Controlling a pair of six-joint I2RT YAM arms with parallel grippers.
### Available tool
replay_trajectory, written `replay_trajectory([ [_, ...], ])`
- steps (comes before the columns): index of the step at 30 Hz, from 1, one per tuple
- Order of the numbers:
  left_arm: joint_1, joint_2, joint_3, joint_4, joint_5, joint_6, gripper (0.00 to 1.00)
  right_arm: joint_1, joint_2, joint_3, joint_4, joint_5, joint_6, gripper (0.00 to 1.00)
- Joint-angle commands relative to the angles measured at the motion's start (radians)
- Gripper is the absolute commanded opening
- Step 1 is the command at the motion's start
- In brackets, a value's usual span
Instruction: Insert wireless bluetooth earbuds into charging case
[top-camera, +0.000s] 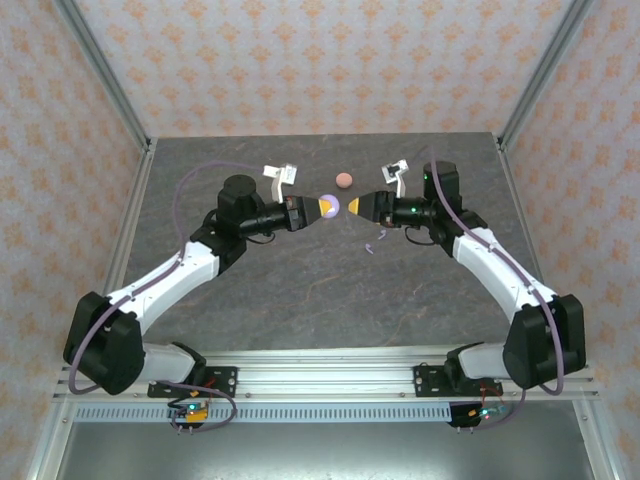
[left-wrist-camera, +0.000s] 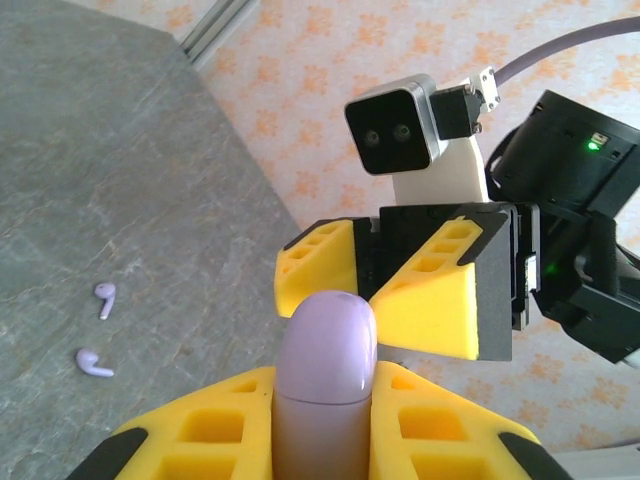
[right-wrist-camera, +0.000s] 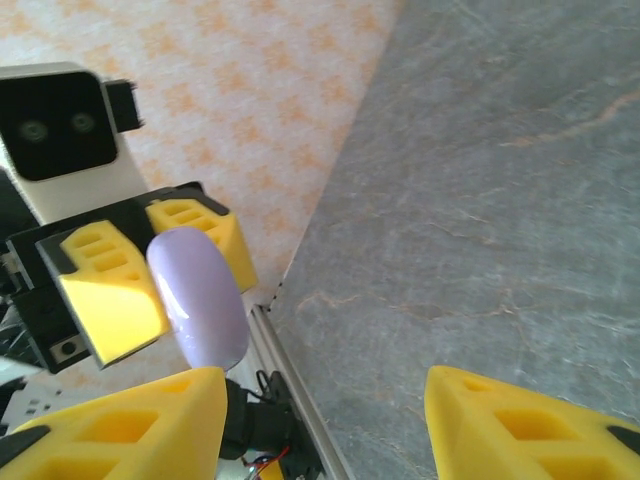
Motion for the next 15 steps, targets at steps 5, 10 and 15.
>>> replay_trajectory([
  [5, 0.005, -0.054, -0.002, 0.044, 0.033, 0.013, 0.20, 0.044, -0.024, 0.078, 0.031, -0.102, -0.067, 0.56],
  [10, 0.004, -0.071, -0.001, 0.047, 0.046, 0.015, 0.19, 0.070, -0.005, 0.108, 0.019, -0.111, -0.081, 0.54],
  [15, -0.001, -0.081, -0.002, 0.043, 0.058, 0.021, 0.19, 0.090, 0.014, 0.131, 0.015, -0.111, -0.084, 0.49],
])
